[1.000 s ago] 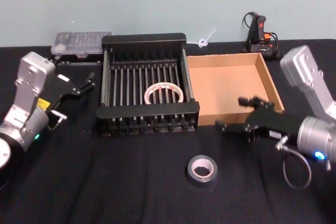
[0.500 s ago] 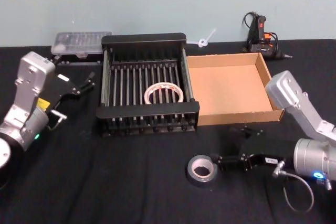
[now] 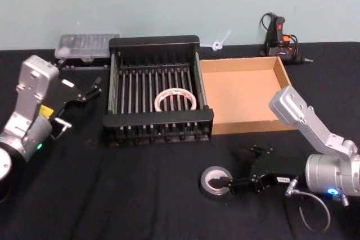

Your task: Pick up the white tape and place it into the black box , Pick up the silver tape and place it into the brown box.

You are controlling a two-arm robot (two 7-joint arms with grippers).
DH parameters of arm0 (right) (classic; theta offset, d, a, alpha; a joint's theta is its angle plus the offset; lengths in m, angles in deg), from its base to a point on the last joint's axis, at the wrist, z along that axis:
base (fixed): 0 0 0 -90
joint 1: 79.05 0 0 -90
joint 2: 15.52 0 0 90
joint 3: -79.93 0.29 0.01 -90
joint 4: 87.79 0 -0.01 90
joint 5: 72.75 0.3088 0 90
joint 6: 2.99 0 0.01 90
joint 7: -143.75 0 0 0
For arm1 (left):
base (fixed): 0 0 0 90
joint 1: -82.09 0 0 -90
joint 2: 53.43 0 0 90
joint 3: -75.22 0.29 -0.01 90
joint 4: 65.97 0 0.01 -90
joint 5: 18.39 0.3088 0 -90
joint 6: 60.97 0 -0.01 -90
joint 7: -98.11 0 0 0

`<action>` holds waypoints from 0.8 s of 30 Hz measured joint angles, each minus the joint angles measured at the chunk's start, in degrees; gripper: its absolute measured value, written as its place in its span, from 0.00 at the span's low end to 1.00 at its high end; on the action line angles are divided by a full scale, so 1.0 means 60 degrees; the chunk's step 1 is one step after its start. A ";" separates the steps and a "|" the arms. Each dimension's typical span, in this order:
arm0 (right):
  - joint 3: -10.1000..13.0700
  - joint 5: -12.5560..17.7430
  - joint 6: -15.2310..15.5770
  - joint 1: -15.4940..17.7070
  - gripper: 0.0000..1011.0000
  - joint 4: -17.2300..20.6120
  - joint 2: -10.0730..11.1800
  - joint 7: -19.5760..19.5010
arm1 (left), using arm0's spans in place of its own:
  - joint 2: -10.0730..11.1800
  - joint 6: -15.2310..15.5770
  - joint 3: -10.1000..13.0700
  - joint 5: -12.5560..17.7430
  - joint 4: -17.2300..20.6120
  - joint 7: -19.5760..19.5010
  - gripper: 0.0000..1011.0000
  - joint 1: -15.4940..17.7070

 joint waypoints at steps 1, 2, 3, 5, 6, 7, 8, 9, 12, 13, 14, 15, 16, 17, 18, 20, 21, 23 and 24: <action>-0.0048 0.0001 0.0000 -0.0051 0.99 -0.0064 -0.0037 -0.0044 | 0.0000 0.0000 0.0000 0.0000 0.0000 0.0000 0.99 0.0000; -0.0092 0.0006 -0.0001 -0.0099 0.99 -0.0120 -0.0070 -0.0080 | 0.0000 0.0000 0.0000 0.0000 0.0000 0.0000 0.99 0.0000; -0.0123 0.0010 -0.0002 -0.0128 0.99 -0.0158 -0.0088 -0.0105 | 0.0000 0.0000 0.0000 0.0000 0.0000 0.0000 0.99 0.0000; -0.0167 0.0017 -0.0004 -0.0171 0.99 -0.0210 -0.0113 -0.0133 | 0.0000 0.0000 0.0000 0.0000 0.0000 0.0000 0.99 0.0000; -0.0224 0.0023 -0.0004 -0.0229 0.99 -0.0269 -0.0139 -0.0159 | 0.0000 0.0000 0.0000 0.0000 0.0000 0.0000 0.99 0.0001; -0.0251 0.0026 -0.0005 -0.0253 0.99 -0.0293 -0.0149 -0.0173 | 0.0000 0.0000 0.0000 0.0000 0.0000 0.0000 0.99 0.0000; -0.0281 0.0030 -0.0007 -0.0277 0.99 -0.0317 -0.0158 -0.0186 | 0.0000 0.0000 0.0000 0.0000 0.0001 0.0000 0.99 0.0000; -0.0307 0.0033 -0.0006 -0.0298 0.99 -0.0338 -0.0169 -0.0193 | 0.0000 0.0000 0.0000 0.0000 0.0000 0.0000 0.99 0.0000; -0.0427 0.0043 0.0000 -0.0388 0.99 -0.0408 -0.0199 -0.0199 | 0.0000 0.0000 0.0000 0.0000 0.0000 0.0000 0.99 0.0000; -0.0481 0.0044 0.0004 -0.0424 0.99 -0.0435 -0.0205 -0.0199 | 0.0000 0.0000 0.0000 0.0000 0.0000 0.0000 0.99 0.0000; -0.0510 0.0044 0.0006 -0.0443 0.99 -0.0448 -0.0207 -0.0200 | 0.0000 0.0000 0.0000 0.0000 0.0000 0.0000 0.99 0.0001; -0.0555 0.0049 0.0015 -0.0473 0.99 -0.0469 -0.0207 -0.0199 | 0.0000 0.0000 0.0000 0.0000 0.0000 0.0001 0.99 0.0000; -0.0577 0.0051 0.0019 -0.0489 0.99 -0.0480 -0.0207 -0.0199 | 0.0000 0.0000 0.0000 0.0000 0.0000 0.0001 0.99 0.0000; -0.0616 0.0054 0.0025 -0.0522 0.99 -0.0507 -0.0211 -0.0200 | 0.0000 0.0000 0.0000 0.0000 0.0000 0.0000 0.99 0.0000; -0.0633 0.0056 0.0028 -0.0536 0.99 -0.0521 -0.0214 -0.0203 | 0.0000 0.0000 0.0000 0.0000 0.0000 0.0000 0.99 0.0000; -0.0661 0.0060 0.0032 -0.0557 0.99 -0.0547 -0.0223 -0.0213 | 0.0000 0.0000 0.0000 0.0000 0.0000 0.0000 0.99 0.0000; -0.0686 0.0068 0.0036 -0.0581 0.99 -0.0579 -0.0234 -0.0227 | 0.0000 0.0000 0.0000 0.0000 0.0000 0.0000 0.99 0.0000; -0.0706 0.0074 0.0038 -0.0603 0.99 -0.0614 -0.0248 -0.0247 | 0.0000 0.0000 0.0000 0.0000 0.0000 0.0001 0.99 0.0000; -0.0717 0.0075 0.0038 -0.0615 0.99 -0.0635 -0.0257 -0.0258 | 0.0000 0.0000 0.0000 0.0000 0.0000 0.0001 0.99 0.0001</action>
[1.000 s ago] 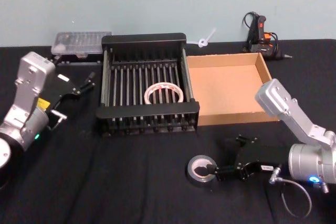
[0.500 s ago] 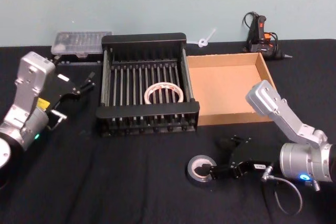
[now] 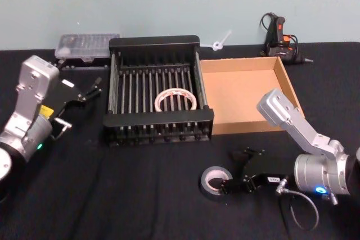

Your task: Pick up the white tape and place it into the black box , Pick up the silver tape and place it into the brown box.

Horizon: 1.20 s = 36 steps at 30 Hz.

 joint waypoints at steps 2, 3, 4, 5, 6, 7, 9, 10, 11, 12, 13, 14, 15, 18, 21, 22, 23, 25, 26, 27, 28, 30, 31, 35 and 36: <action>-0.0031 0.0001 0.0001 -0.0051 0.99 -0.0064 -0.0033 -0.0020 | 0.0000 0.0000 0.0000 0.0000 0.0000 0.0000 0.99 -0.0001; -0.0054 -0.0001 0.0000 -0.0082 0.99 -0.0107 -0.0058 -0.0030 | 0.0000 0.0000 0.0000 0.0000 0.0000 0.0000 0.99 -0.0001; -0.0063 -0.0002 -0.0002 -0.0097 0.99 -0.0124 -0.0068 -0.0036 | 0.0000 0.0000 0.0000 -0.0001 0.0000 0.0000 0.99 0.0000; -0.0075 -0.0005 -0.0004 -0.0111 0.99 -0.0141 -0.0078 -0.0044 | 0.0000 0.0000 0.0000 0.0000 0.0000 0.0000 0.99 -0.0001; -0.0087 -0.0008 -0.0004 -0.0125 0.99 -0.0159 -0.0089 -0.0049 | 0.0000 0.0000 0.0000 0.0000 0.0000 0.0000 0.99 -0.0001; -0.0106 -0.0009 -0.0007 -0.0151 0.99 -0.0192 -0.0106 -0.0053 | 0.0000 0.0000 0.0000 0.0000 0.0000 0.0000 0.99 0.0000; -0.0130 -0.0014 -0.0010 -0.0174 0.99 -0.0222 -0.0119 -0.0054 | 0.0000 0.0000 0.0000 0.0000 0.0000 0.0000 0.99 -0.0001; -0.0141 -0.0019 -0.0011 -0.0187 0.99 -0.0238 -0.0122 -0.0054 | 0.0000 0.0000 0.0000 0.0000 0.0000 0.0000 0.99 0.0000; -0.0164 -0.0031 -0.0011 -0.0214 0.99 -0.0271 -0.0130 -0.0053 | 0.0000 0.0000 0.0000 0.0000 0.0000 0.0000 0.99 0.0000; -0.0175 -0.0037 -0.0011 -0.0225 0.99 -0.0292 -0.0136 -0.0053 | 0.0000 0.0000 0.0000 0.0000 0.0000 0.0000 0.99 -0.0001; -0.0191 -0.0047 -0.0011 -0.0242 0.99 -0.0313 -0.0145 -0.0052 | 0.0000 0.0000 0.0000 0.0000 -0.0001 0.0000 0.99 -0.0001; -0.0199 -0.0050 -0.0009 -0.0248 0.99 -0.0324 -0.0148 -0.0052 | 0.0000 0.0000 0.0000 0.0000 0.0000 0.0000 0.99 0.0000; -0.0208 -0.0053 -0.0005 -0.0253 0.99 -0.0337 -0.0152 -0.0052 | 0.0000 0.0000 0.0000 0.0000 0.0000 0.0000 0.99 -0.0001; -0.0228 -0.0055 0.0023 -0.0270 0.99 -0.0381 -0.0171 -0.0050 | 0.0000 0.0000 0.0000 -0.0001 0.0000 0.0000 0.99 -0.0001; -0.0244 -0.0054 0.0042 -0.0283 0.99 -0.0415 -0.0181 -0.0046 | 0.0000 0.0000 0.0000 0.0000 0.0000 0.0000 0.99 0.0000; -0.0248 -0.0054 0.0048 -0.0287 0.99 -0.0422 -0.0182 -0.0045 | 0.0000 0.0000 0.0000 -0.0001 0.0000 0.0000 0.99 -0.0001; -0.0251 -0.0054 0.0053 -0.0289 0.99 -0.0427 -0.0184 -0.0045 | 0.0000 0.0000 0.0000 0.0000 0.0000 0.0000 0.99 -0.0001; -0.0261 -0.0054 0.0073 -0.0293 0.99 -0.0444 -0.0192 -0.0045 | 0.0000 0.0000 0.0000 0.0000 -0.0001 0.0000 0.99 0.0000; -0.0263 -0.0052 0.0091 -0.0297 0.99 -0.0451 -0.0200 -0.0048 | 0.0000 0.0000 0.0000 0.0000 0.0000 0.0000 0.99 0.0000; -0.0264 -0.0052 0.0099 -0.0302 0.99 -0.0458 -0.0205 -0.0050 | 0.0000 0.0000 0.0000 0.0000 0.0000 0.0001 0.99 0.0000; -0.0265 -0.0051 0.0105 -0.0305 0.99 -0.0463 -0.0209 -0.0053 | 0.0000 0.0000 0.0000 0.0000 0.0000 0.0000 0.99 0.0000; -0.0267 -0.0051 0.0115 -0.0312 0.99 -0.0470 -0.0214 -0.0059 | 0.0000 0.0000 0.0000 -0.0001 0.0000 0.0000 0.99 0.0000; -0.0267 -0.0051 0.0115 -0.0312 0.99 -0.0470 -0.0214 -0.0060 | 0.0000 0.0000 0.0000 -0.0001 0.0000 0.0000 0.99 0.0000; -0.0267 -0.0051 0.0116 -0.0311 0.99 -0.0468 -0.0213 -0.0060 | 0.0000 0.0000 0.0000 -0.0001 0.0000 0.0000 0.99 -0.0001; -0.0267 -0.0052 0.0116 -0.0311 0.99 -0.0466 -0.0212 -0.0060 | 0.0000 0.0000 0.0000 -0.0001 0.0000 0.0000 0.99 -0.0001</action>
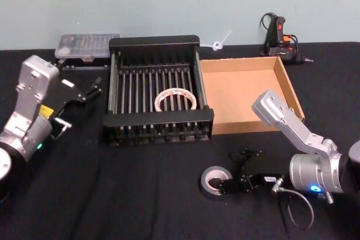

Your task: Pick up the white tape and place it into the black box , Pick up the silver tape and place it into the brown box.

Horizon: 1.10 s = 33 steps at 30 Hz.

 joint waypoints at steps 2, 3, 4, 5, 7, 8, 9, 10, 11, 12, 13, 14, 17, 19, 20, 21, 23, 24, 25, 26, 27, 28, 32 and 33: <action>0.0000 0.0000 0.0000 0.0000 0.99 0.0003 0.0001 0.0000 | 0.0000 0.0000 0.0000 0.0000 0.0000 0.0000 0.99 0.0000; 0.0000 0.0000 0.0000 0.0000 0.99 0.0003 0.0002 0.0000 | 0.0000 0.0000 0.0000 0.0000 0.0000 0.0000 0.99 0.0000; 0.0000 0.0000 0.0001 0.0001 0.99 0.0003 0.0002 0.0000 | 0.0000 0.0000 0.0000 0.0001 0.0000 0.0000 0.99 0.0000; 0.0000 0.0000 0.0001 0.0001 0.99 0.0004 0.0003 0.0000 | 0.0000 0.0000 0.0000 0.0000 0.0000 0.0000 0.99 0.0000; 0.0001 0.0000 0.0001 0.0003 0.99 0.0006 0.0004 0.0000 | 0.0000 0.0000 0.0000 0.0000 0.0000 0.0000 0.99 0.0000; 0.0001 0.0000 0.0000 0.0003 0.99 0.0007 0.0005 0.0000 | 0.0000 0.0000 0.0000 0.0000 0.0000 0.0000 0.99 0.0000; 0.0001 0.0000 0.0000 0.0004 0.99 0.0007 0.0006 0.0000 | 0.0000 0.0000 0.0000 0.0000 0.0000 0.0000 0.99 0.0001; 0.0002 0.0000 0.0000 0.0005 0.99 0.0008 0.0007 0.0001 | 0.0000 0.0000 0.0000 0.0000 0.0000 0.0000 0.99 0.0000; 0.0002 0.0000 -0.0001 0.0006 0.98 0.0009 0.0008 0.0001 | 0.0000 0.0000 0.0000 0.0000 0.0000 0.0000 0.99 0.0000; 0.0003 0.0000 -0.0001 0.0006 0.96 0.0010 0.0008 0.0002 | 0.0000 0.0000 0.0000 0.0000 0.0000 0.0000 0.99 0.0000; 0.0005 0.0000 -0.0001 0.0008 0.94 0.0011 0.0008 0.0002 | 0.0000 0.0000 0.0000 0.0001 0.0000 0.0000 0.99 0.0001; 0.0005 0.0000 -0.0001 0.0008 0.93 0.0012 0.0008 0.0002 | 0.0000 0.0000 0.0000 0.0000 0.0000 0.0000 0.99 0.0000; 0.0008 0.0000 -0.0002 0.0011 0.86 0.0015 0.0008 0.0002 | 0.0000 0.0000 0.0000 0.0000 0.0000 0.0000 0.99 0.0000; 0.0011 0.0000 -0.0003 0.0013 0.79 0.0017 0.0008 0.0002 | 0.0000 0.0000 0.0000 0.0000 0.0000 0.0000 0.99 0.0000; 0.0012 -0.0001 -0.0004 0.0013 0.78 0.0017 0.0009 0.0003 | 0.0000 0.0000 0.0000 0.0001 0.0000 0.0000 0.99 0.0000; 0.0012 -0.0001 -0.0004 0.0013 0.75 0.0018 0.0008 0.0002 | 0.0000 0.0000 0.0000 0.0001 0.0000 0.0000 0.99 0.0000; 0.0012 -0.0001 -0.0005 0.0014 0.68 0.0017 0.0008 0.0002 | 0.0000 0.0000 0.0000 0.0000 0.0000 0.0000 0.99 0.0000; 0.0013 -0.0001 -0.0006 0.0014 0.67 0.0017 0.0008 0.0002 | 0.0000 0.0000 0.0000 0.0000 0.0000 0.0000 0.99 0.0000; 0.0012 0.0000 -0.0007 0.0014 0.60 0.0018 0.0008 0.0003 | 0.0000 0.0000 0.0000 0.0000 0.0000 0.0000 0.99 0.0000; 0.0013 -0.0001 -0.0008 0.0014 0.58 0.0018 0.0009 0.0003 | 0.0000 0.0000 0.0000 0.0000 0.0000 0.0000 0.99 0.0000; 0.0012 -0.0001 -0.0008 0.0014 0.54 0.0018 0.0008 0.0003 | 0.0000 0.0000 0.0000 0.0001 0.0000 0.0000 0.99 0.0000; 0.0012 0.0000 -0.0009 0.0014 0.54 0.0018 0.0009 0.0003 | 0.0000 0.0000 0.0000 0.0000 0.0000 0.0000 0.99 0.0001; 0.0012 0.0000 -0.0011 0.0014 0.39 0.0018 0.0008 0.0003 | 0.0000 0.0000 0.0000 0.0000 0.0000 0.0000 0.99 0.0001; 0.0012 0.0000 -0.0012 0.0014 0.35 0.0018 0.0008 0.0003 | 0.0000 0.0000 0.0000 0.0001 0.0000 0.0000 0.99 0.0001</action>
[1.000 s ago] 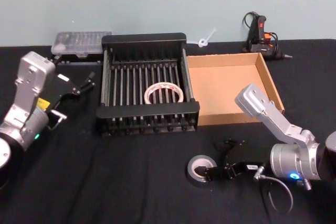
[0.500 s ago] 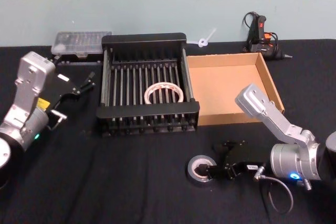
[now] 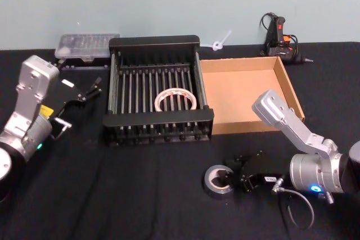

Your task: Pick up the white tape and place it into the black box , Pick up the silver tape and place it into the brown box.

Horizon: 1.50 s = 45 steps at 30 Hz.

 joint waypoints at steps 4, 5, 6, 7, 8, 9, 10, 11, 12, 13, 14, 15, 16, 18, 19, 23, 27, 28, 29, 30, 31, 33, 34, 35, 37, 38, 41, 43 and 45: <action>0.0001 0.0000 0.0000 0.0000 0.22 0.0000 0.0000 0.0000 | 0.0000 0.0000 0.0000 0.0000 0.0000 0.0000 0.99 0.0000; 0.0001 0.0000 0.0000 0.0001 0.22 0.0000 0.0000 -0.0001 | 0.0001 0.0000 0.0000 0.0000 0.0000 0.0000 0.99 -0.0001; 0.0001 0.0000 0.0000 0.0000 0.19 0.0000 0.0000 -0.0001 | 0.0000 0.0000 0.0000 -0.0001 -0.0001 0.0000 0.99 0.0000; 0.0001 0.0000 -0.0001 0.0000 0.18 0.0000 0.0000 0.0000 | 0.0000 0.0000 0.0000 0.0000 0.0000 0.0000 0.99 -0.0001; 0.0001 0.0000 -0.0001 0.0000 0.17 0.0000 0.0001 0.0000 | 0.0000 0.0000 0.0000 0.0000 0.0000 0.0000 0.99 0.0000; 0.0000 -0.0001 -0.0001 0.0000 0.17 0.0000 0.0000 -0.0001 | 0.0000 0.0000 0.0000 0.0000 0.0000 0.0000 0.99 0.0000; 0.0001 0.0000 -0.0001 0.0000 0.17 0.0000 0.0000 -0.0001 | 0.0000 0.0000 0.0000 0.0000 0.0000 0.0000 0.99 -0.0001; 0.0001 0.0000 -0.0001 0.0000 0.17 0.0000 0.0000 -0.0001 | 0.0000 0.0000 0.0000 -0.0001 0.0000 0.0000 0.99 0.0000; 0.0000 0.0000 -0.0001 0.0000 0.17 0.0000 0.0000 -0.0001 | 0.0001 0.0000 0.0000 0.0000 0.0000 0.0000 0.99 0.0000; 0.0000 0.0000 -0.0001 0.0000 0.17 0.0000 0.0000 -0.0001 | 0.0000 0.0000 0.0000 0.0000 0.0000 0.0000 0.99 -0.0001; 0.0000 -0.0001 -0.0001 0.0000 0.17 0.0000 0.0000 -0.0001 | 0.0000 0.0000 0.0000 -0.0001 0.0000 0.0000 0.99 0.0000; 0.0000 0.0000 -0.0001 0.0000 0.17 0.0000 0.0000 -0.0001 | 0.0000 0.0000 0.0000 0.0000 0.0000 0.0000 0.99 0.0000; 0.0000 0.0000 -0.0001 0.0000 0.17 0.0000 0.0000 -0.0001 | 0.0000 0.0000 0.0000 -0.0001 0.0000 0.0000 0.99 0.0000; 0.0000 0.0000 0.0000 0.0000 0.17 0.0000 0.0000 -0.0001 | 0.0000 0.0000 0.0000 -0.0001 0.0000 0.0000 0.99 0.0000; 0.0000 0.0000 0.0000 0.0000 0.17 0.0000 0.0000 -0.0001 | 0.0000 0.0000 0.0000 -0.0001 0.0000 0.0000 0.99 0.0000; 0.0000 0.0000 0.0000 0.0000 0.17 0.0000 0.0000 0.0000 | 0.0000 0.0000 0.0000 0.0000 0.0000 0.0000 0.99 0.0000; 0.0096 0.0036 -0.0101 0.0058 0.17 0.0039 0.0004 -0.0057 | 0.0000 0.0000 0.0000 0.0000 0.0000 0.0000 0.99 0.0000; 0.0185 0.0085 -0.0163 0.0098 0.17 0.0058 -0.0003 -0.0115 | 0.0000 0.0000 0.0000 -0.0001 0.0000 0.0000 0.99 0.0000; 0.0237 0.0119 -0.0205 0.0120 0.17 0.0067 -0.0009 -0.0156 | 0.0000 0.0000 0.0000 0.0000 0.0000 0.0000 0.99 0.0000; 0.0354 0.0179 -0.0274 0.0162 0.17 0.0090 -0.0028 -0.0253 | 0.0000 0.0000 0.0000 0.0000 0.0000 0.0000 0.99 -0.0001; 0.0421 0.0212 -0.0316 0.0184 0.17 0.0101 -0.0040 -0.0309 | 0.0000 0.0000 0.0000 -0.0001 0.0000 0.0000 0.99 -0.0001; 0.0655 0.0290 -0.0449 0.0229 0.17 0.0131 -0.0089 -0.0537 | 0.0000 0.0000 0.0000 0.0000 0.0000 0.0000 0.99 0.0000; 0.0723 0.0308 -0.0495 0.0236 0.17 0.0139 -0.0105 -0.0614 | 0.0000 0.0000 0.0000 0.0000 -0.0001 0.0000 0.99 0.0000; 0.0802 0.0324 -0.0530 0.0240 0.17 0.0147 -0.0124 -0.0686 | 0.0000 0.0000 0.0000 0.0000 -0.0001 0.0000 0.99 -0.0001; 0.1045 0.0354 -0.0642 0.0234 0.17 0.0154 -0.0188 -0.0939 | 0.0000 0.0000 0.0000 -0.0001 -0.0001 0.0000 0.99 0.0000; 0.1107 0.0355 -0.0671 0.0222 0.17 0.0154 -0.0214 -0.1019 | 0.0000 0.0000 0.0000 0.0000 0.0000 0.0000 0.99 -0.0001; 0.1342 0.0339 -0.0757 0.0129 0.17 0.0081 -0.0333 -0.1300 | 0.0000 0.0000 0.0000 0.0000 -0.0001 0.0000 0.99 0.0000; 0.1432 0.0288 -0.0786 0.0053 0.17 -0.0004 -0.0413 -0.1441 | 0.0000 0.0000 0.0000 0.0000 0.0000 0.0000 0.99 0.0000; 0.1524 0.0148 -0.0831 -0.0068 0.17 -0.0156 -0.0535 -0.1638 | 0.0000 0.0000 0.0000 0.0000 0.0000 0.0000 0.99 -0.0001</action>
